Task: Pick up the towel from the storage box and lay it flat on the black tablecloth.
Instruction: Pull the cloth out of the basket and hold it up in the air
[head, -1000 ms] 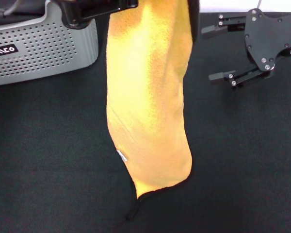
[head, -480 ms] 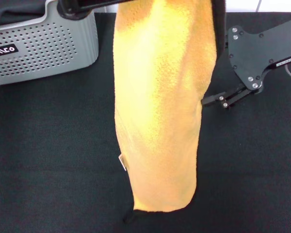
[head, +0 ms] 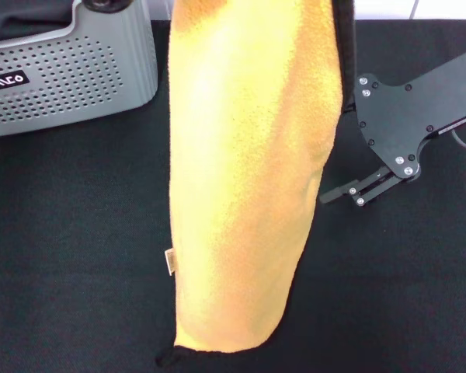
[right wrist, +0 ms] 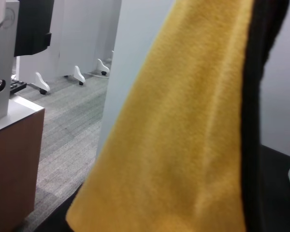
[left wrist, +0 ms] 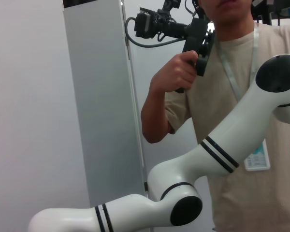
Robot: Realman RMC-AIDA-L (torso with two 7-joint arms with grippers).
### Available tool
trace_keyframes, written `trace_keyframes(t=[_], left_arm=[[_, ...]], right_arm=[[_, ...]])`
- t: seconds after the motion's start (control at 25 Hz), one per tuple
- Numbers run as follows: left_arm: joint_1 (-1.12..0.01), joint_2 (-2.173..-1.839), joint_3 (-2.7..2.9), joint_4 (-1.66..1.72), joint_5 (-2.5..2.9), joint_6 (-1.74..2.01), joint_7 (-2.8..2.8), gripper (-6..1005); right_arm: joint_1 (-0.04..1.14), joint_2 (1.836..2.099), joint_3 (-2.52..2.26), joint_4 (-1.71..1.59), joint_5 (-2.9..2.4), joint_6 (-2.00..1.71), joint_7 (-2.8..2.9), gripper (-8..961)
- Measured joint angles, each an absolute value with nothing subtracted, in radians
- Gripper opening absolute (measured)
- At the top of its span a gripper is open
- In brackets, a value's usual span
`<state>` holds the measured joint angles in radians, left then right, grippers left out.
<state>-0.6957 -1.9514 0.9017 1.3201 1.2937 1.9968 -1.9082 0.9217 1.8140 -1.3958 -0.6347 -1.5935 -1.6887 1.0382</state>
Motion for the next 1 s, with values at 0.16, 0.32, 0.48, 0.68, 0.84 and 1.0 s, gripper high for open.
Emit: trace_keyframes(t=[0.16, 0.32, 0.48, 0.68, 0.84, 1.0], left_arm=[[-0.684, -1.953, 0.892, 1.319, 1.300, 1.995, -1.908, 28], [-0.666, -1.955, 0.884, 1.318, 1.301, 1.994, -1.907, 28], [-0.653, -1.955, 0.879, 1.318, 1.301, 1.994, -1.907, 28], [-0.650, -1.956, 0.871, 1.316, 1.299, 1.994, -1.904, 28], [-0.650, -1.957, 0.869, 1.316, 1.299, 1.994, -1.902, 29], [-0.649, -1.957, 0.869, 1.316, 1.299, 1.994, -1.897, 29]], right_arm=[[0.914, 1.812, -1.395, -0.655, -1.595, -1.697, 1.051, 710], [0.891, 1.806, -1.374, -0.682, -1.604, -1.711, 1.067, 622], [0.874, 1.806, -1.326, -0.708, -1.641, -1.730, 1.076, 534], [0.862, 1.814, -1.290, -0.723, -1.680, -1.751, 1.080, 462], [0.862, 1.815, -1.290, -0.724, -1.682, -1.756, 1.080, 450], [0.862, 1.815, -1.289, -0.730, -1.683, -1.756, 1.080, 369]])
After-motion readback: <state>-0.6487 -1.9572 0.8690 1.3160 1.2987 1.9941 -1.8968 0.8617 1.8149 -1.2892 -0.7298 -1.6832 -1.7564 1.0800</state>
